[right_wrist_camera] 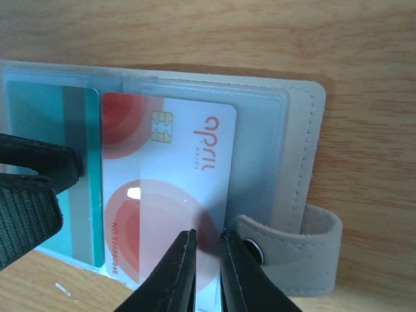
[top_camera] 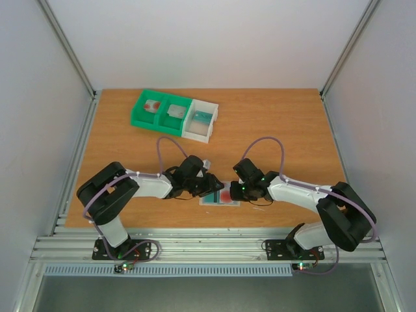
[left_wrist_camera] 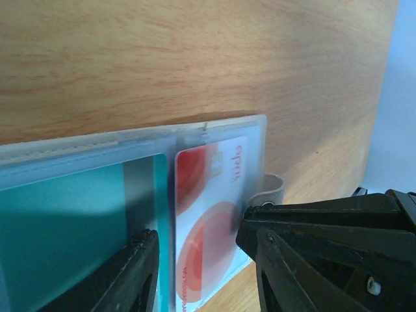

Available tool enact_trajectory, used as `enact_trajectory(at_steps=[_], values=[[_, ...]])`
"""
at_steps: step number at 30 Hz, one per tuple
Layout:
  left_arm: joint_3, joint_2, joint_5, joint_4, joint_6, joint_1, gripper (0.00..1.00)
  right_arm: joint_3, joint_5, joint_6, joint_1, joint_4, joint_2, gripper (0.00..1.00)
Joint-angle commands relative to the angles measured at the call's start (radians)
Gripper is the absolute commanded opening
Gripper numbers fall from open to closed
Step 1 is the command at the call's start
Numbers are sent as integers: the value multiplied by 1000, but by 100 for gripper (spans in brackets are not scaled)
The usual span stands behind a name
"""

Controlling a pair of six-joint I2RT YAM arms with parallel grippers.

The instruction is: Take the credit cards out of the card holder

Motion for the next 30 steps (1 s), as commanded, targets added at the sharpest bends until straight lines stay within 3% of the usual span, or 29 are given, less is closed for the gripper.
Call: enact_trajectory(at_steps=[1,8,13,21,30], values=[[-13,33,-3,67,2,3,42,-21,1,-11,-2,34,26,14],[-2,77,27,100,-9,2,40,-37,6,-9,-3,41,35,13],[-20,113,59,195,-52,3,30,-41,2,-8,-2,49,48,13],[-38,120,81,241,-71,6,1,-46,3,-1,-3,53,45,13],[-79,27,26,178,-58,25,1,-41,9,-3,-2,43,44,13]])
